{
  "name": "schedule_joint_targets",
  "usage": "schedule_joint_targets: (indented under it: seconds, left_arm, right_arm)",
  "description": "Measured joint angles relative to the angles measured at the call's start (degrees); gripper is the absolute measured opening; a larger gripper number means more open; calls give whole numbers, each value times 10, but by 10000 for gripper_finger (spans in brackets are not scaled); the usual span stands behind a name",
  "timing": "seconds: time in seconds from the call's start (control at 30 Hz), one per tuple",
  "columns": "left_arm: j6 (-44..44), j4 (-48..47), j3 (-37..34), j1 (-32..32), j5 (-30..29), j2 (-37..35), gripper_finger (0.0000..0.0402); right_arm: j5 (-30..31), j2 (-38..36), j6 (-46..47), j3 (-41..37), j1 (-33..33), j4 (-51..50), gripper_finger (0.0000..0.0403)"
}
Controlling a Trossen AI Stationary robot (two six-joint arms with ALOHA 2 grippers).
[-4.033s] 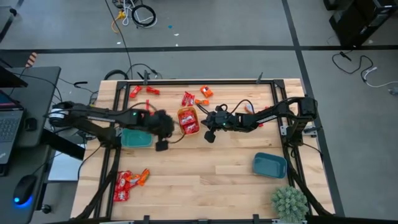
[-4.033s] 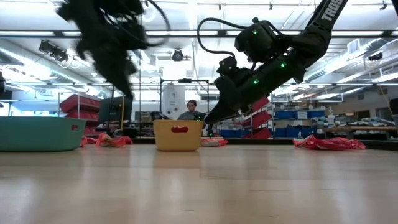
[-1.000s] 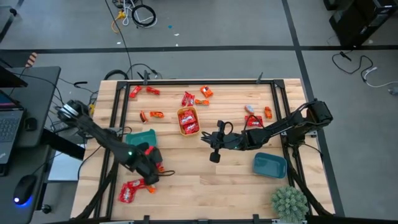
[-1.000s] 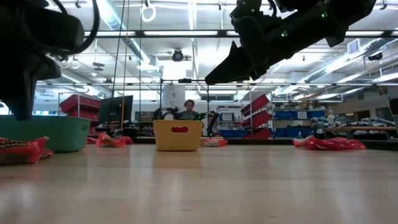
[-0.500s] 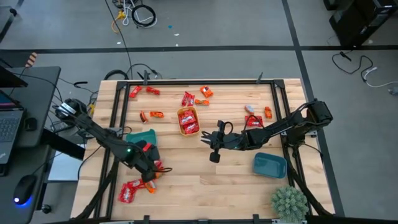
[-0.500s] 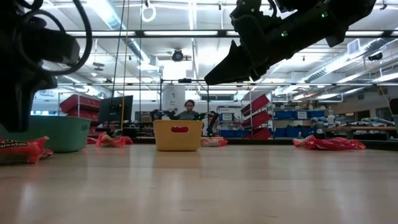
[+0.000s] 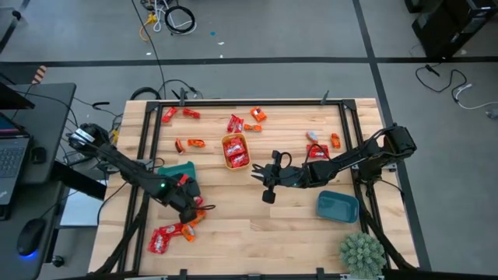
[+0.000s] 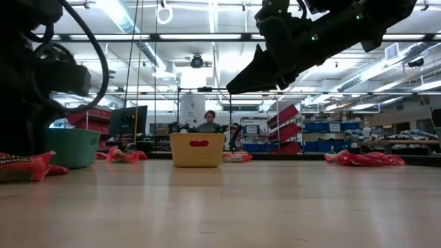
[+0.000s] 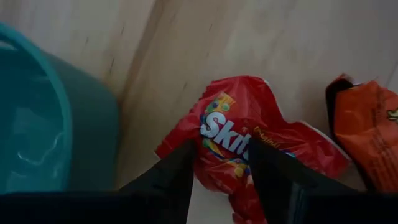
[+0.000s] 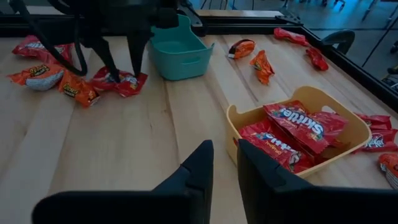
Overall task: Sort candy
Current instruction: Put the red candy into the yellow bin
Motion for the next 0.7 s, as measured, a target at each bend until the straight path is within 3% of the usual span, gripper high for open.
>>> schedule_joint_targets:
  seconds: [0.17, 0.37, 0.7]
  left_arm:
    - [24, 44, -1, 3, 0, 1, 129]
    - [25, 68, 4, 3, 1, 1, 16]
    - [114, 70, 90, 51, -6, 2, 2]
  right_arm:
    - [0, 0, 0, 0, 0, -1, 58]
    - [0, 0, -1, 0, 0, -3, 58]
    - [0, -7, -12, 0, 0, -9, 58]
